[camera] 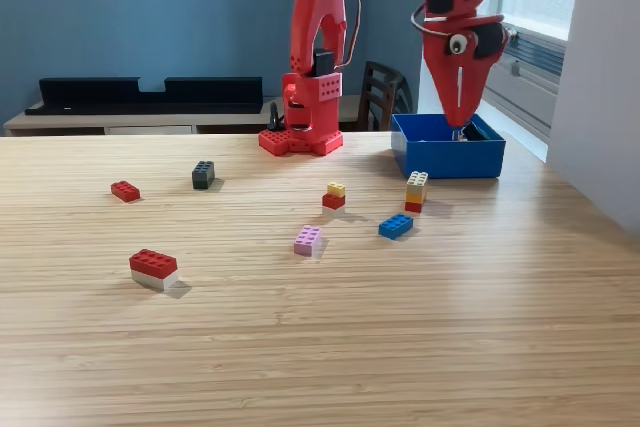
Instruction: Grasp a lego block and put it in the bin.
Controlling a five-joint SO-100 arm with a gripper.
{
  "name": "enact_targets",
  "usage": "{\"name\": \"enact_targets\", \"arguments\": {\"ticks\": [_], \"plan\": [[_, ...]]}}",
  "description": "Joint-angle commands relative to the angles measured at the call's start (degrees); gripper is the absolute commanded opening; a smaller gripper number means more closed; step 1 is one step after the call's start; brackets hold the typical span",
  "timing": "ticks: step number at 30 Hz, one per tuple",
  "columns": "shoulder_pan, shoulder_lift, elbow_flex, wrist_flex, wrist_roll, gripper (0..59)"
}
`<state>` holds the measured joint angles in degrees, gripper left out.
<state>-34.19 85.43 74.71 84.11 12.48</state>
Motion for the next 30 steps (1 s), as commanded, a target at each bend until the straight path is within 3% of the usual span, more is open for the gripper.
{"name": "enact_targets", "arguments": {"ticks": [1,9,30], "plan": [[13.01,1.58,-3.34,0.62,-3.08,0.0],[25.31,1.58,-4.04,0.62,-7.29,0.0],[33.57,1.58,-3.96,0.26,-9.49,0.0]]}}
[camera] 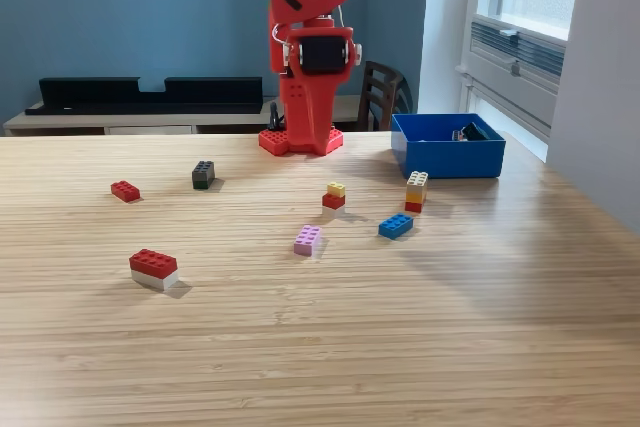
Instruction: Grasp a lego block and put it in the bin.
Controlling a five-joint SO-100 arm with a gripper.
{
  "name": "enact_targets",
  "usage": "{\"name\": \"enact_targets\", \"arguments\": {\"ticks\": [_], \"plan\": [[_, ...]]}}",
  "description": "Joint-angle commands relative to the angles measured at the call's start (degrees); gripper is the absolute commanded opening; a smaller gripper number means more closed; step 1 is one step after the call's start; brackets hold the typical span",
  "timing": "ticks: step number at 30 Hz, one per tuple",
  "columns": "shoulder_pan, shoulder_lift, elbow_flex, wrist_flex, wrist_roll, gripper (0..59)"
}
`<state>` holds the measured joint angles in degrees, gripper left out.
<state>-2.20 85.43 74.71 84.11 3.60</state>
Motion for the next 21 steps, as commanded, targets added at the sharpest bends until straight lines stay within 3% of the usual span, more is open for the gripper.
{"name": "enact_targets", "arguments": {"ticks": [1,21], "plan": [[2.11,1.58,-3.96,0.26,-0.62,0.0],[2.11,1.05,-1.58,-1.67,-2.46,0.0]]}}
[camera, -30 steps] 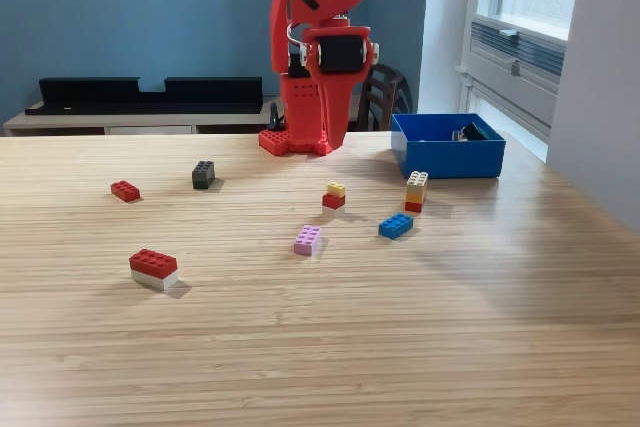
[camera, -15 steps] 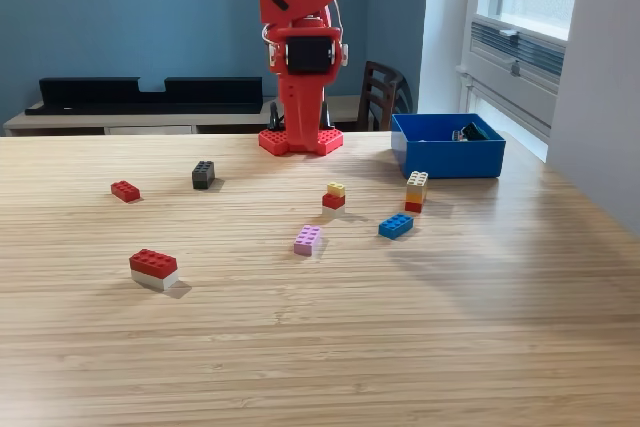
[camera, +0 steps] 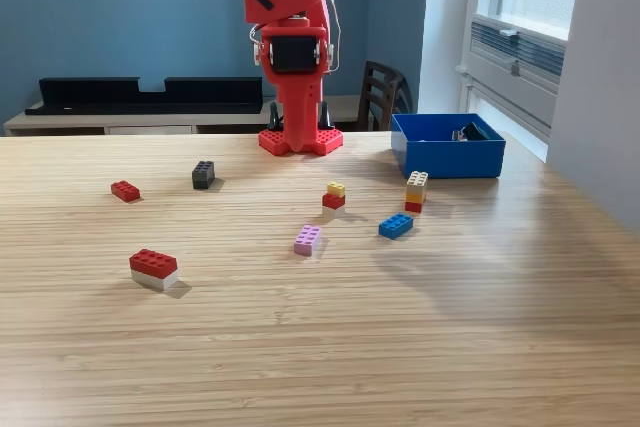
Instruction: Grasp a lego block and put it in the bin.
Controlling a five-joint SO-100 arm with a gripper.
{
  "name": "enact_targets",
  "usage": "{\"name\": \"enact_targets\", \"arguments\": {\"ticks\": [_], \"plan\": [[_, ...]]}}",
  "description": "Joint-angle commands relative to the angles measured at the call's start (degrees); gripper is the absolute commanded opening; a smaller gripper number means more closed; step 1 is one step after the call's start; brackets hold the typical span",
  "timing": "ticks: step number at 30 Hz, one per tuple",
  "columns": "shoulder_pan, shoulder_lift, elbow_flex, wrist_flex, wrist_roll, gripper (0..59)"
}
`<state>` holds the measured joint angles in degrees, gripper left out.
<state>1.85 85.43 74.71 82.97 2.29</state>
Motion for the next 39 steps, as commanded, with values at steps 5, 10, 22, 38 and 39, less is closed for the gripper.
{"name": "enact_targets", "arguments": {"ticks": [5,10,22,38,39], "plan": [[-5.27,1.41,0.62,-0.53,1.41,0.0],[-9.14,1.49,5.01,-0.53,0.18,0.0],[-10.63,1.49,11.51,-0.53,-14.68,8.2],[-12.39,13.71,24.43,-6.15,-24.61,19.1],[-12.66,14.68,25.58,-6.77,-25.22,19.4]]}}
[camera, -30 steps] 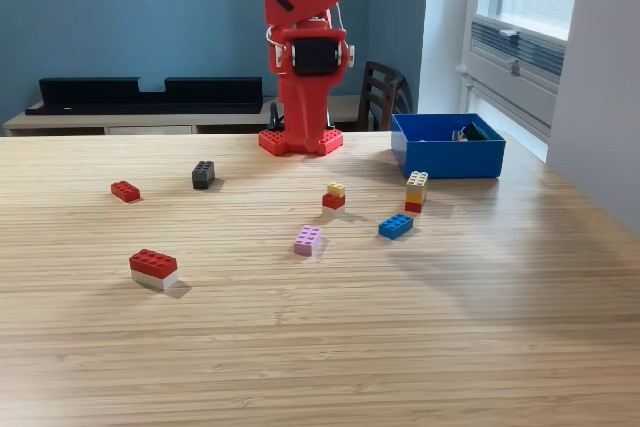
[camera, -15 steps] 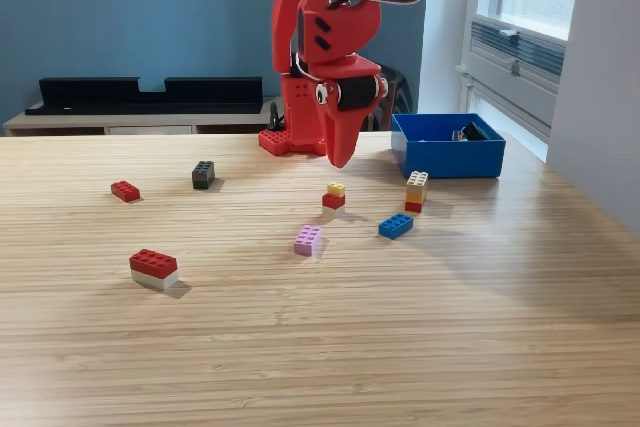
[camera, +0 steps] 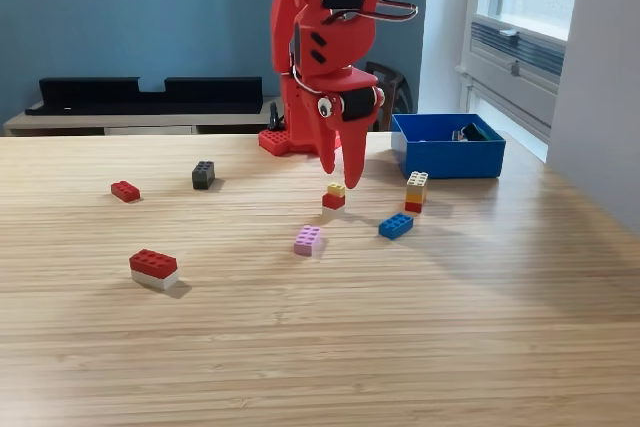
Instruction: Grasp a lego block and put it in the bin.
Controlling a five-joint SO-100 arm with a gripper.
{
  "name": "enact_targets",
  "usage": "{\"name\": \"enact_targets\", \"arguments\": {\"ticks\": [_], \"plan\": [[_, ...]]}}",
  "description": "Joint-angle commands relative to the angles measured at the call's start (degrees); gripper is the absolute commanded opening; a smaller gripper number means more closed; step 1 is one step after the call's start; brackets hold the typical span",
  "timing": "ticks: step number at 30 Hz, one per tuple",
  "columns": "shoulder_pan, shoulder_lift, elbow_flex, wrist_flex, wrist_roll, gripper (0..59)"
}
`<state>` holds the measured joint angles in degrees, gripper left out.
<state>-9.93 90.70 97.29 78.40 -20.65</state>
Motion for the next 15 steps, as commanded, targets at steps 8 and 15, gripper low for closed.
{"name": "enact_targets", "arguments": {"ticks": [8,15], "plan": [[-1.14,14.33,10.99,-5.45,-3.96,21.9],[0.00,14.68,11.95,-6.86,-4.04,23.0]]}}
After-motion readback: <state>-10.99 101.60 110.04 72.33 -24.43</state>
